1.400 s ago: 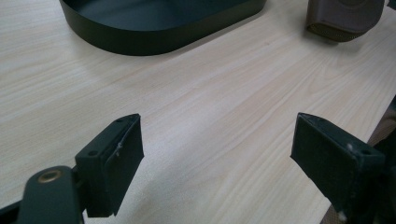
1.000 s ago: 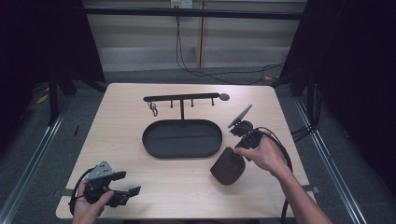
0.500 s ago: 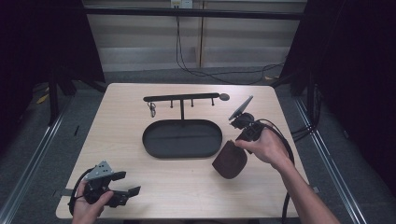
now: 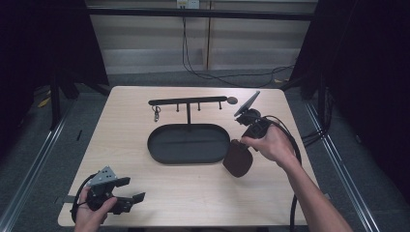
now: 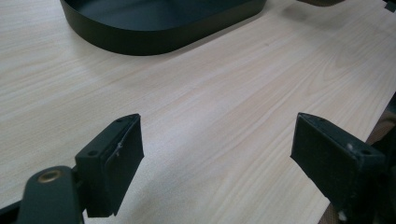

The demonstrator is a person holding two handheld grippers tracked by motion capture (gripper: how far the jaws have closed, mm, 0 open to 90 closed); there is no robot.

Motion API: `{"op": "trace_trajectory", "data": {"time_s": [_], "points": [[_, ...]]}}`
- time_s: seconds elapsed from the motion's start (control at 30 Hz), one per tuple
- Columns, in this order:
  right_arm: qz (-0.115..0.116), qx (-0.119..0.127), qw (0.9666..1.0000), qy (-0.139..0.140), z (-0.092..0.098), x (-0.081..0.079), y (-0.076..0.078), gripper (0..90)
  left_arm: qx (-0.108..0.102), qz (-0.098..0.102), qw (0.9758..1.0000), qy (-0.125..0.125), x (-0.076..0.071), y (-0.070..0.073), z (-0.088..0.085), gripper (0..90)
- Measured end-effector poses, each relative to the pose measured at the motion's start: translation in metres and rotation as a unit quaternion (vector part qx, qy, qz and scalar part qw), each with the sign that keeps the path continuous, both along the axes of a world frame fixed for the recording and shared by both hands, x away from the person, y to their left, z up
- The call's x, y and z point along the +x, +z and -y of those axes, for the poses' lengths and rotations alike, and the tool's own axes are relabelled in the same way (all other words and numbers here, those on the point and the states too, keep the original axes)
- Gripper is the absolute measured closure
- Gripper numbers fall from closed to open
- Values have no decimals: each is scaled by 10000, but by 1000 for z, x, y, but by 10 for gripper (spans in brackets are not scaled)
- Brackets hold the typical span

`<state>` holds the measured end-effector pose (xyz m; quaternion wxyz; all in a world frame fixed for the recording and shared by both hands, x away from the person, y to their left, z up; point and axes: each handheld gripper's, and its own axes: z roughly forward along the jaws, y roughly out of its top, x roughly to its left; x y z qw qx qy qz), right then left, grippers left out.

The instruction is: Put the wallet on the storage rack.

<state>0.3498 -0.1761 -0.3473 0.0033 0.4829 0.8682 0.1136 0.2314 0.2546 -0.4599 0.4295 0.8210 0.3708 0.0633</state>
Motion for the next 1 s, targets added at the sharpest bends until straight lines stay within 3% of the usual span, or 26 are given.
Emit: {"op": "trace_trajectory", "data": {"time_s": [1.0], "points": [[230,266,9986,-395,-5,35,26,744,5,-10,10000,-33,0,-1,1,166]]}}
